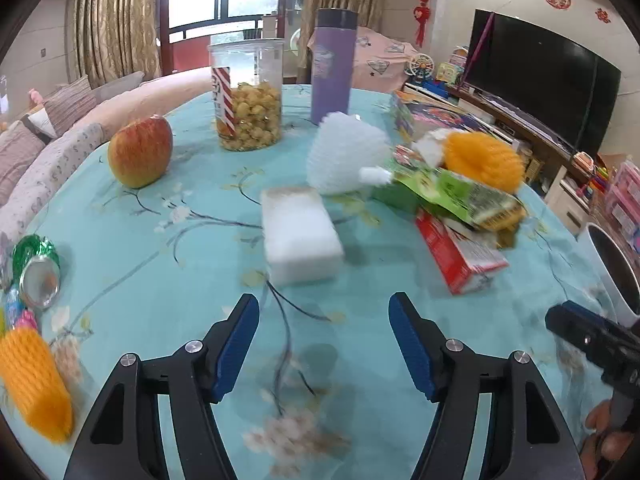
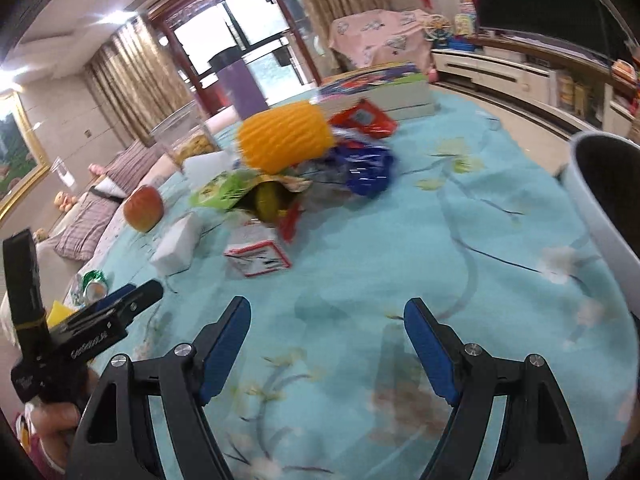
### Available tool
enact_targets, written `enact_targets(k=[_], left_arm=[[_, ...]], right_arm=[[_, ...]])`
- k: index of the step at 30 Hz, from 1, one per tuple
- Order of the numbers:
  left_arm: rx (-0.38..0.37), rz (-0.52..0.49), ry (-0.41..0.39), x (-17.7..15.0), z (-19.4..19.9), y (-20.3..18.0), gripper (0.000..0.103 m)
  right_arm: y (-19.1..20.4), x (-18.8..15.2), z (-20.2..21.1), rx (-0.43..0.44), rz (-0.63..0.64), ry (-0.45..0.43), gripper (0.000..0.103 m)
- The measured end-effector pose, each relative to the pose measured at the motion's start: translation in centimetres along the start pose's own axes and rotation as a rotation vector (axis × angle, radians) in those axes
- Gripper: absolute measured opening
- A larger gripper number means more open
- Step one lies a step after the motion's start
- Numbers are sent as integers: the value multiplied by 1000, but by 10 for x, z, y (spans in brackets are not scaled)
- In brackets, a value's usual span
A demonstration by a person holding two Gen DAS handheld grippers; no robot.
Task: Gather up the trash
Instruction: 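Grasp the white-and-red milk carton with the right gripper while the left gripper grasps the white foam block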
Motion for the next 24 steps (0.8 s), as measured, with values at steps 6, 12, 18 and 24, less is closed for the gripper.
enact_targets(k=[6,12,18,24], left_arm=[[-14,-4,4,17,-24,9,74],[15,-28,26,27,-60,15,74],[-11,-36,53,24,-77,14,48],[-13,-52,11,22,-63,13,46]], right_arm=[[24,7,-25,36,36,13,81],[37,16,-57,32,61,40,81],[45,18,-82,31,86,84,75],[40,17,-74,32,87,72,53]])
Point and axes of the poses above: each gripper's, at about its wrist camera, not at the fingertips, and z roughly against the way its jaws point, y to its left, x to its top, the point moved 1 cm from there along -z, roughly the way its jaws point, and after that the axes turned 9 degrees about -y, right-handed, at the moved point
